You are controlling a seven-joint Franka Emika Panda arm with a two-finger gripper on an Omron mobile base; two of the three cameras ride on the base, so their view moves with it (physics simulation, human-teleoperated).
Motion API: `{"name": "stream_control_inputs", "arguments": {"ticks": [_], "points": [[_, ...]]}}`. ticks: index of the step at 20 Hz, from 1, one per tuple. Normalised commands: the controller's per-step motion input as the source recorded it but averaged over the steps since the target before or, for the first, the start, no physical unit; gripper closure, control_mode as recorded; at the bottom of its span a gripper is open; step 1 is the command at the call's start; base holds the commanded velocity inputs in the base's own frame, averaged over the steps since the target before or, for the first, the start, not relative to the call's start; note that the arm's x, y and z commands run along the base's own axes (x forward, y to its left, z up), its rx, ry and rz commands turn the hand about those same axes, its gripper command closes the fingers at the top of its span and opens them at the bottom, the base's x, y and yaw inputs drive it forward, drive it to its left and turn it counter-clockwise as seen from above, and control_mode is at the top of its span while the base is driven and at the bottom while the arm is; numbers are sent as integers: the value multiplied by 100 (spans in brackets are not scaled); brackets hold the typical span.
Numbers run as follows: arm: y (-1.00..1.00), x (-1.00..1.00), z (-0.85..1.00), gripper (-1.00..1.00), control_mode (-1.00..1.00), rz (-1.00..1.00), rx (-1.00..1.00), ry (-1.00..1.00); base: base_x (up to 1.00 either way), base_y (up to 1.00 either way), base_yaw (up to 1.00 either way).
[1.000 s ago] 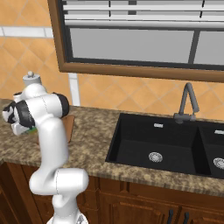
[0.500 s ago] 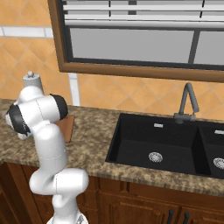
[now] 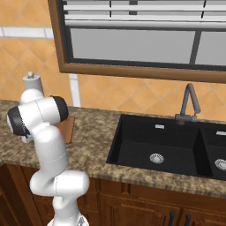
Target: Pick up the sponge from the counter and clean the cutting board by briefly scrubbing or pressing down on the cutting board. Once finished, release the sponge.
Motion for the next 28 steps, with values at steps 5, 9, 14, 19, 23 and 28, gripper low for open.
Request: {"name": "stream_control_inputs", "arguments": {"ticks": [5, 9, 14, 19, 23, 28], "points": [[-1, 12, -1, 100, -100, 9, -1, -10, 0, 0, 0], [-28, 0, 0, 100, -100, 3, -2, -10, 0, 0, 0], [-57, 0, 0, 100, -100, 9, 3, -4, 0, 0, 0], [-68, 0, 0, 100, -100, 27, 19, 0, 0, 0, 0], [-60, 0, 7, 100, -100, 25, 10, 0, 0, 0, 0], [-58, 0, 14, 100, -100, 23, 10, 0, 0, 0, 0]]}}
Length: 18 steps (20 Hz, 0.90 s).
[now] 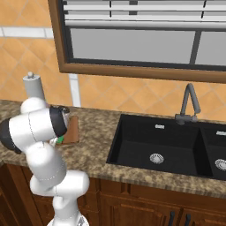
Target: Pick up the sponge from the counter and clean the cutting board by briefly scrubbing or pressing down on the cutting board. Once finished, release the sponge.
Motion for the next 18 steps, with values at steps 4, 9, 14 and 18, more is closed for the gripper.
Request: {"name": "stream_control_inputs", "arguments": {"ticks": [4, 9, 14, 18], "points": [[-49, 18, 6, 100, -100, 19, 3, 4, 0, 0, 0], [-42, 42, 9, 100, -100, 15, 1, 9, 0, 0, 0], [-46, 47, 12, 100, -100, 13, 2, 10, 0, 0, 0], [-48, 31, 0, 100, -100, 13, 3, 9, 0, 0, 0]]}}
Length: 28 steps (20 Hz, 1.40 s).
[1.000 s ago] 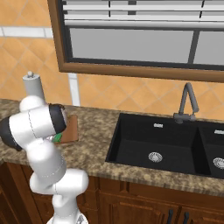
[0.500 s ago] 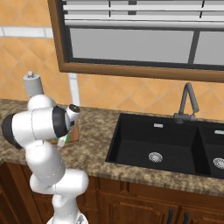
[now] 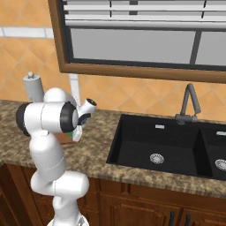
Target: Pick up the sponge from the counter and clean the cutting board by briefly scrubbing or pressing down on the cutting board. Once finished, release the sponge.
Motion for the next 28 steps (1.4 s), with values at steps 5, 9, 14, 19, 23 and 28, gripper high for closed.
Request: {"name": "stream_control_inputs", "arguments": {"ticks": [5, 9, 14, 19, 23, 28], "points": [[-14, 15, -19, 100, -100, 15, 5, 13, 0, 0, 0], [0, -52, -31, 100, -100, 15, 0, 1, 0, 0, 0], [0, -58, -9, 100, -100, 4, 1, 0, 0, 0, 0], [-13, -60, 7, 100, -100, -1, 6, -7, 0, 0, 0], [-49, -36, 54, 100, -100, -8, 4, -7, 0, 0, 0], [-58, 6, 54, 100, -100, -1, -3, 0, 0, 0, 0]]}}
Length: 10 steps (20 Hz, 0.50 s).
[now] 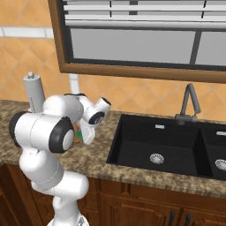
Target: Pick up the sponge from the counter and clean the cutting board by briefly scrubbing or pressing down on the cutting board. Once finished, release the sponge.
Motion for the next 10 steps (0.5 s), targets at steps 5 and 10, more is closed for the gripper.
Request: {"name": "stream_control_inputs", "arguments": {"ticks": [5, 10], "points": [[-43, 2, -20, 100, -100, 2, -20, 0, 0, 0, 0], [-41, 0, -67, 100, -100, 3, 1, 6, 0, 0, 0]]}}
